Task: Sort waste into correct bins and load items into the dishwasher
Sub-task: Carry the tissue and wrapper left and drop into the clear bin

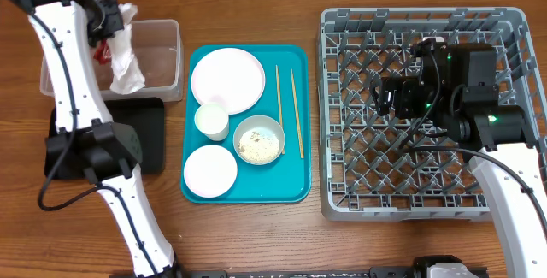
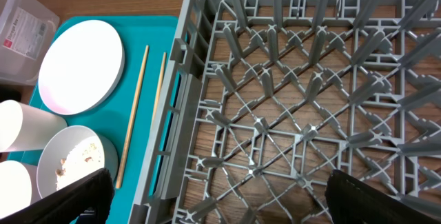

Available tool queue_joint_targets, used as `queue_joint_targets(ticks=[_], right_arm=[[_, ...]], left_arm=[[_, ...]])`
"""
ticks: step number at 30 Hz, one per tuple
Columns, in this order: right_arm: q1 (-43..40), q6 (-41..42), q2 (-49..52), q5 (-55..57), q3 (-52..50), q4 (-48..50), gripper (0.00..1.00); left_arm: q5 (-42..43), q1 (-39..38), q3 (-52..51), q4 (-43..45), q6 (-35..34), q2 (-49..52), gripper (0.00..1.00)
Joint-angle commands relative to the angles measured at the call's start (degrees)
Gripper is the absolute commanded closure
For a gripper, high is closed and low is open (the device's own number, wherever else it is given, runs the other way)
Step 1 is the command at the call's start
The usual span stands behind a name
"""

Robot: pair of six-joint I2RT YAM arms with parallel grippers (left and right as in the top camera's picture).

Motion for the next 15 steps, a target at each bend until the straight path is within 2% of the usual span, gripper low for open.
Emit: queue_joint_targets(ticks=[1,3,4,6,9,11,13,15], right_arm=[[-0.4,0.4,-0.1,0.3,1.4,0.1,0.00],[-0.4,0.4,-0.1,0.3,1.4,0.2,0.00],[-0.4,0.4,-0.1,0.3,1.4,0.2,0.00],[-0.4,0.4,-0.1,0.3,1.4,0.2,0.00],[-0.4,0.4,-0.1,0.3,1.4,0.4,0.00],[-0.4,0.4,-0.1,0.3,1.4,0.3,0.00],[-0.4,1.9,-0.1,0.3,1.4,0.4,0.00],[-0.4,2.2,-0.1,0.3,1.4,0.3,0.00]], left_arm=[[-0.3,1.4,-8.2,6.0,-3.3,0.8,0.96],[0.6,1.9,-12.0,9.5,-3.3,0.7,0.94],[1.3,2.1,-13.1,10.0,-3.3,0.7,0.77],[2.3,2.1,-13.7,9.7,-3.1,0.7,0.25],[6.3,2.1,-8.1,5.7,-1.0,-0.1,0.10],[8.5,2.1,-2.3,1.8,0.7,-1.2,0.05],[12.8,2.1,4.4,-3.7,4.3,-3.3,0.05],[16.6,1.9,9.5,-9.6,7.1,-6.0,0.15]])
